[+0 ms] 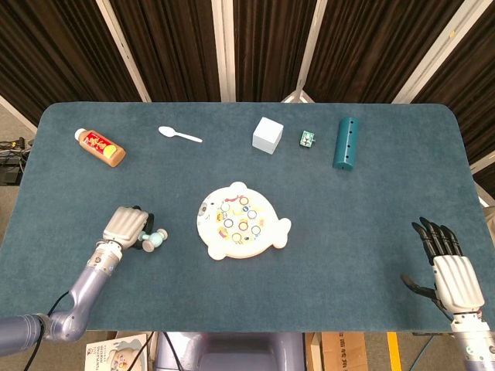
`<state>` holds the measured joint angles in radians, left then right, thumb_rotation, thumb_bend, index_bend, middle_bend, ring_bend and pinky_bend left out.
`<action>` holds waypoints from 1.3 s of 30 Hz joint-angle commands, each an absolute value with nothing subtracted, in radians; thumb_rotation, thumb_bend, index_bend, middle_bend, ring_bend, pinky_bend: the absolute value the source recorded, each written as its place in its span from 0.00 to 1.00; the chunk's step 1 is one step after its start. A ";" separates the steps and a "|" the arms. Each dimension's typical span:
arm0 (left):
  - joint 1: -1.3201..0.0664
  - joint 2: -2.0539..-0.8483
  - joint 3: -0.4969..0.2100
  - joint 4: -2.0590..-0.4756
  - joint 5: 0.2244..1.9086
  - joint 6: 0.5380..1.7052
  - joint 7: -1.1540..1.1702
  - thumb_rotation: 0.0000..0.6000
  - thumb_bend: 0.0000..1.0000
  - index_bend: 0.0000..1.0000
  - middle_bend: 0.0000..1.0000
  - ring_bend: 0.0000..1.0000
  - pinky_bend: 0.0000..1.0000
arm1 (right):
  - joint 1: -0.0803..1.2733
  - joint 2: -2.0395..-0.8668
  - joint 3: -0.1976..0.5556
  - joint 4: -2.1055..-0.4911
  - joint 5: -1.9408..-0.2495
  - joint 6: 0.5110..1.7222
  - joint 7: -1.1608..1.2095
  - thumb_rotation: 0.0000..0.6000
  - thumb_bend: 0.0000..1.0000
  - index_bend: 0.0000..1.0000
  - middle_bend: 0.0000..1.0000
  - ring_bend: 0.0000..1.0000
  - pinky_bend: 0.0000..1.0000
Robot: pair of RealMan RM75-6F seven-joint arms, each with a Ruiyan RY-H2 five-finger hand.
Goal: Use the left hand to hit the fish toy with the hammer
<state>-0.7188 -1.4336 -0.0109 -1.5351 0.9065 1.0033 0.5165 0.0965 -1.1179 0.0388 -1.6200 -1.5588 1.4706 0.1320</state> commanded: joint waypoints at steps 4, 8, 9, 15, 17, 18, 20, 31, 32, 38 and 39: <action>-0.714 -1.435 -0.024 -1.533 0.904 1.008 0.517 1.00 0.38 0.54 0.48 0.32 0.44 | 0.096 -1.118 0.038 -1.619 -1.562 1.472 0.131 1.00 0.21 0.00 0.00 0.00 0.01; -0.712 -1.437 -0.036 -1.533 0.904 1.011 0.512 1.00 0.38 0.53 0.48 0.32 0.44 | 0.097 -1.117 0.037 -1.621 -1.562 1.470 0.131 1.00 0.21 0.00 0.00 0.00 0.01; -0.712 -1.437 -0.038 -1.533 0.904 1.011 0.511 1.00 0.38 0.53 0.48 0.32 0.44 | 0.097 -1.117 0.037 -1.621 -1.562 1.470 0.131 1.00 0.21 0.00 0.00 0.00 0.01; -0.708 -1.441 -0.045 -1.531 0.903 1.012 0.514 1.00 0.38 0.51 0.47 0.32 0.44 | 0.097 -1.117 0.036 -1.622 -1.563 1.470 0.130 1.00 0.21 0.00 0.00 0.00 0.01; -0.707 -1.442 -0.046 -1.530 0.901 1.014 0.515 1.00 0.38 0.51 0.47 0.32 0.44 | 0.097 -1.117 0.036 -1.622 -1.563 1.470 0.130 1.00 0.21 0.00 0.00 0.00 0.01; -0.706 -1.443 -0.048 -1.529 0.901 1.015 0.515 1.00 0.38 0.50 0.47 0.32 0.44 | 0.097 -1.117 0.036 -1.622 -1.563 1.470 0.130 1.00 0.21 0.00 0.00 0.00 0.01; -0.705 -1.443 -0.051 -1.529 0.900 1.015 0.515 1.00 0.37 0.50 0.47 0.32 0.44 | 0.097 -1.117 0.036 -1.621 -1.564 1.470 0.129 1.00 0.21 0.00 0.00 0.00 0.01; -0.702 -1.443 -0.068 -1.533 0.896 1.025 0.525 1.00 0.35 0.49 0.46 0.31 0.44 | 0.097 -1.117 0.035 -1.624 -1.564 1.468 0.128 1.00 0.21 0.00 0.00 0.00 0.01; -0.701 -1.443 -0.070 -1.533 0.896 1.026 0.523 1.00 0.35 0.49 0.46 0.31 0.44 | 0.098 -1.117 0.034 -1.624 -1.564 1.468 0.128 1.00 0.21 0.00 0.00 0.00 0.01; -0.699 -1.441 -0.071 -1.536 0.896 1.023 0.526 1.00 0.35 0.48 0.46 0.31 0.44 | 0.098 -1.116 0.034 -1.625 -1.565 1.468 0.127 1.00 0.21 0.00 0.00 0.00 0.01; -0.698 -1.441 -0.072 -1.536 0.896 1.023 0.526 1.00 0.35 0.48 0.46 0.31 0.44 | 0.098 -1.116 0.034 -1.625 -1.565 1.468 0.127 1.00 0.21 0.00 0.00 0.00 0.01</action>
<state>-0.6979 -1.4409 -0.0718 -1.5356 0.8961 1.0232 0.5255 0.0976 -1.1159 0.0337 -1.6252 -1.5652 1.4682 0.1271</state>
